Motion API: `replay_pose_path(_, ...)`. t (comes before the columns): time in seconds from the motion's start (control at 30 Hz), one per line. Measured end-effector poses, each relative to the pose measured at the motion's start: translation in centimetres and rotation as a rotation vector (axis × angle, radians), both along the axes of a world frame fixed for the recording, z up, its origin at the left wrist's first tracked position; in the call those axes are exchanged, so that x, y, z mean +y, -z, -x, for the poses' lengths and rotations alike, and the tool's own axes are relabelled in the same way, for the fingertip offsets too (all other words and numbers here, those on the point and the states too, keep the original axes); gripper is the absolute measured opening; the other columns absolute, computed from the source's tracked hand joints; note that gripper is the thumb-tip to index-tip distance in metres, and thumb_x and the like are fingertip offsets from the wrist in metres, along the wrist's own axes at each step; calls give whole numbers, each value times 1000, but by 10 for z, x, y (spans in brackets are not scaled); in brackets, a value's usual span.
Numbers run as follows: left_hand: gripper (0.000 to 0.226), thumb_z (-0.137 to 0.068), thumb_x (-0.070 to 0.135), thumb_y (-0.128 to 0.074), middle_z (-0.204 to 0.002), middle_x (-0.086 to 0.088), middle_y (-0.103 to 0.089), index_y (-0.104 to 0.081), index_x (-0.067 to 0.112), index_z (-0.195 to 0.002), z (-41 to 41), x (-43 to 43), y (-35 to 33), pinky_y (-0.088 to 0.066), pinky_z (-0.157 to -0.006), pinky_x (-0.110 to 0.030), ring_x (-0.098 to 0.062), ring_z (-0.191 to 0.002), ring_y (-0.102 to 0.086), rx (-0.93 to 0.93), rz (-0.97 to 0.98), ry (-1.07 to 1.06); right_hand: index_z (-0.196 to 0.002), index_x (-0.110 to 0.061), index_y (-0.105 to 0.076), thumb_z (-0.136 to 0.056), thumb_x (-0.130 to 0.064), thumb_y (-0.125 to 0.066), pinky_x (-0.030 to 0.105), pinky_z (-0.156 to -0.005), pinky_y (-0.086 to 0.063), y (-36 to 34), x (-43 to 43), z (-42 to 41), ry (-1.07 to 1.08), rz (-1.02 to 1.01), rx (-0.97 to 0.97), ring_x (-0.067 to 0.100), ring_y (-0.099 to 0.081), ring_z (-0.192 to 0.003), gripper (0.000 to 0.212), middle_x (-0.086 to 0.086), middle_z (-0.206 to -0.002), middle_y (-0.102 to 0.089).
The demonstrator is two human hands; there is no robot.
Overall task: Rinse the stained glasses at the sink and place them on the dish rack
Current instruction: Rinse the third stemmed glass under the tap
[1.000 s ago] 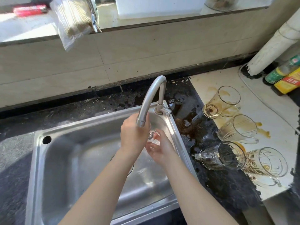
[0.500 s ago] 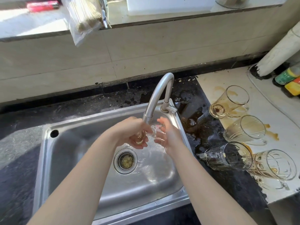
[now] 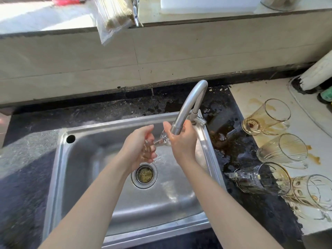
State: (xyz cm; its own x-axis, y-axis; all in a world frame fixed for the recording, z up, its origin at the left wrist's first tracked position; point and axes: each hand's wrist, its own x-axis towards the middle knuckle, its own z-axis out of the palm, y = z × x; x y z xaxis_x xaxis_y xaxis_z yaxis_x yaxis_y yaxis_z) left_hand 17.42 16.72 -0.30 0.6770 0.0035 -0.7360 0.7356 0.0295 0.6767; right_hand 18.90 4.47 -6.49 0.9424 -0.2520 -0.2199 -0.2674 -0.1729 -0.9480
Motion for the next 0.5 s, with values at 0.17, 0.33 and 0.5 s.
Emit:
replay_pose_path(0.17, 53, -98, 47, -38, -40, -6, -48, -41, 11, -59, 2, -9, -1, -33, -35, -17, -22, -31, -51, -139, -181, 7, -78, -8, -59, -87, -9, -61, 17, -47, -42, -3, -1, -10, 194, -185, 257, 11, -50, -56, 10, -3, -62, -53)
replay_pose_path(0.33, 69, -99, 52, -26, -44, -15, -49, -43, 8, -49, 4, -18, -3, -36, -35, -20, -22, -29, -49, -308, -276, -12, -95, -8, -54, -81, -31, -69, 22, -63, -39, -8, 12, 2, 122, 109, 83, 15, -52, -79, 31, 4, -96, -54)
replay_pose_path(0.5, 73, -99, 53, -27, -48, -20, -50, -43, 8, -43, 4, -16, -6, -37, -35, -21, -23, -31, -53, -361, -309, 21, -89, -8, -55, -83, -27, -68, 31, -66, -44, -7, 2, -7, 75, 119, 124, 21, -57, -77, 24, 6, -84, -60)
